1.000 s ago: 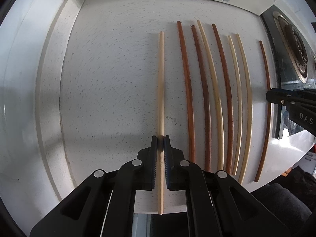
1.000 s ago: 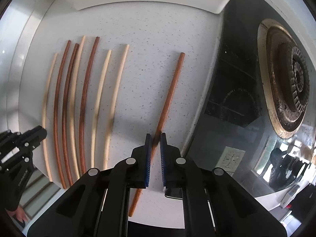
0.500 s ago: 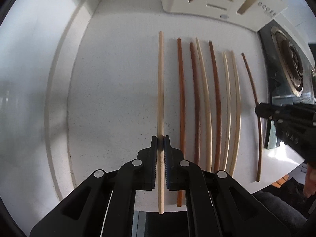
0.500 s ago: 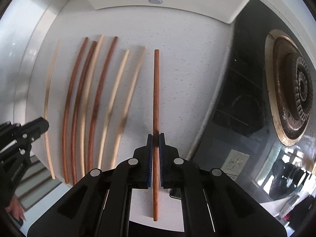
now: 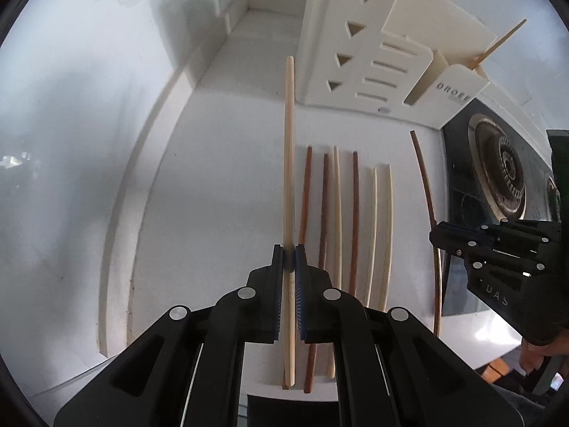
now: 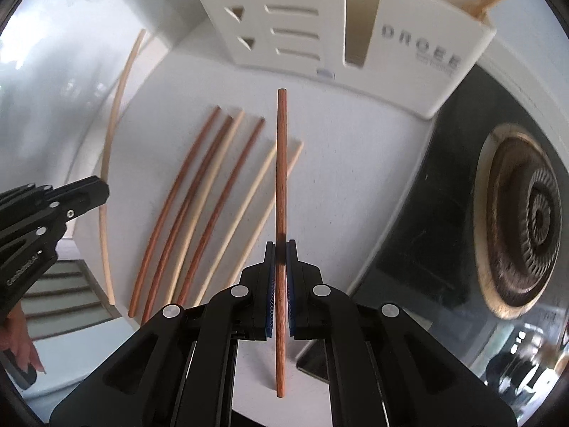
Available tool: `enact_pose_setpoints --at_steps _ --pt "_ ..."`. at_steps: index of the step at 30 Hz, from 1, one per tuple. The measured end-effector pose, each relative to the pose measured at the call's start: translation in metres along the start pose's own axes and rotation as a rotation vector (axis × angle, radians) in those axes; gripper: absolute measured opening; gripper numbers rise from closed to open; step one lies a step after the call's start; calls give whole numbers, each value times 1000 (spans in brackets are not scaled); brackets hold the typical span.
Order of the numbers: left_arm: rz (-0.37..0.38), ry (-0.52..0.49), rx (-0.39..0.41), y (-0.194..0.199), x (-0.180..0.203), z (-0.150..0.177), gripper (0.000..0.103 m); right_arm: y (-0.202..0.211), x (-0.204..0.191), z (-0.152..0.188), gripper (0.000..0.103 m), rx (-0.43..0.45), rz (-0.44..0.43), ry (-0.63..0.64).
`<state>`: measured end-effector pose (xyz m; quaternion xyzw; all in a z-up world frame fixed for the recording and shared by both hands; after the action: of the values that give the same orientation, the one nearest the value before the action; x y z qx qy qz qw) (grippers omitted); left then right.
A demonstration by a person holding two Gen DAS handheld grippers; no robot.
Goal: Organize utensils
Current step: 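Lift both chopsticks and carry them over the white holder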
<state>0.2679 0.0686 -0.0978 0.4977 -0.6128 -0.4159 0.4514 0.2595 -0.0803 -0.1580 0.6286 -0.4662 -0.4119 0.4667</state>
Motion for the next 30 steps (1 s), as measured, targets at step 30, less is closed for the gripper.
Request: enact_pose_setpoints --at_steps 30 --pt "58 6 496 88 85 -65 6 132 48 -41 7 583 15 49"
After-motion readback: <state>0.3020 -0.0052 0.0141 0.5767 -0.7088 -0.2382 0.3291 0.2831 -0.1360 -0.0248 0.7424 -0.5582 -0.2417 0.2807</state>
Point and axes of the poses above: each gripper's, at about its wrist camera, not at the fingertips, and y roughly against the way its jaws point, x to its right, z to its underside, the point moved 3 cm from there along -y, roughly the way its jaws point, and after that the axes turned 4 degrees about z, right-handed, at the moved point
